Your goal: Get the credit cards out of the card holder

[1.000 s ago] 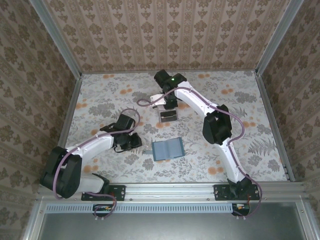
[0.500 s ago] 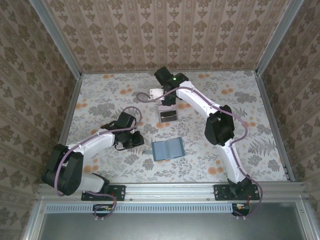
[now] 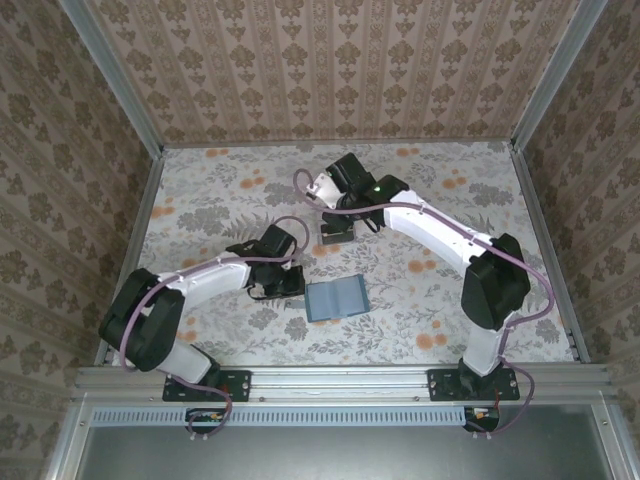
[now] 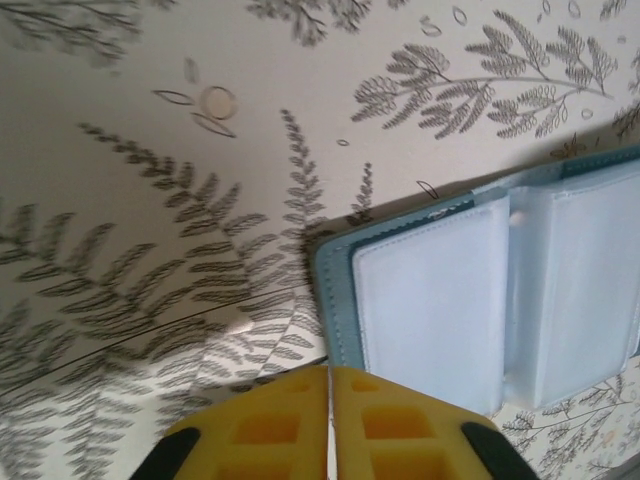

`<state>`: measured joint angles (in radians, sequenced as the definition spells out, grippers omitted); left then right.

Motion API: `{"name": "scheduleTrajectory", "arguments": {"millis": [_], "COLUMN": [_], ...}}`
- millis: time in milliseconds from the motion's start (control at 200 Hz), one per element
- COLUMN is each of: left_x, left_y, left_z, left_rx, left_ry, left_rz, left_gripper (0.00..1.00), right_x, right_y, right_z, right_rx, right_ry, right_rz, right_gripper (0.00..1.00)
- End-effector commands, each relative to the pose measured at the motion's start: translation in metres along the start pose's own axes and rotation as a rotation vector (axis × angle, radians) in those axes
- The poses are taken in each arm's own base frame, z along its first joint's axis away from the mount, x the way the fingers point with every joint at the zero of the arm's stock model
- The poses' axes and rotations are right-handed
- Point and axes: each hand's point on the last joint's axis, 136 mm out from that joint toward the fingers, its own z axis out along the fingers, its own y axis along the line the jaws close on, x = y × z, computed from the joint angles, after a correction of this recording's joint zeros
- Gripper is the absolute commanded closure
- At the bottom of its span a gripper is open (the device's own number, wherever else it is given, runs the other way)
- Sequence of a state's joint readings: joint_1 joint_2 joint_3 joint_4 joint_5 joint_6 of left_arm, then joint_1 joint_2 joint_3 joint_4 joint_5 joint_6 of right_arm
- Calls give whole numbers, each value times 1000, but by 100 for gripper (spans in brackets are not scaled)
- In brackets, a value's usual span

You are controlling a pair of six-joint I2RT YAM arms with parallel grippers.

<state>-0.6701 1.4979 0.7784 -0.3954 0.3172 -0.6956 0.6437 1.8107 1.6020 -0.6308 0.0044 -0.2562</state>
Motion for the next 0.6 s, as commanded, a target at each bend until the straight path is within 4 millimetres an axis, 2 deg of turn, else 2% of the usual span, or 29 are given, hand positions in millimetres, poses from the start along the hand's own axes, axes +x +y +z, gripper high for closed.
{"name": "scheduleTrajectory", "arguments": {"millis": [0, 175, 200, 280, 595], "left_x": [0, 6, 7, 9, 20], "left_y": [-5, 7, 8, 13, 22], "left_z": [5, 11, 12, 13, 18], "left_rx": [-11, -67, -75, -93, -98], "left_ry": [8, 31, 32, 39, 53], "left_rz": [9, 6, 8, 10, -6], "left_gripper": [91, 92, 92, 93, 94], "right_x": [-1, 27, 24, 34, 71], "right_y": [8, 41, 45, 62, 124], "right_z": [-14, -7, -6, 0, 21], "right_rx": [-57, -206, -236, -319, -542], "right_ry": [-44, 13, -4, 38, 237], "right_rz": [357, 606, 630, 709, 862], "right_gripper": [79, 82, 83, 83, 83]}}
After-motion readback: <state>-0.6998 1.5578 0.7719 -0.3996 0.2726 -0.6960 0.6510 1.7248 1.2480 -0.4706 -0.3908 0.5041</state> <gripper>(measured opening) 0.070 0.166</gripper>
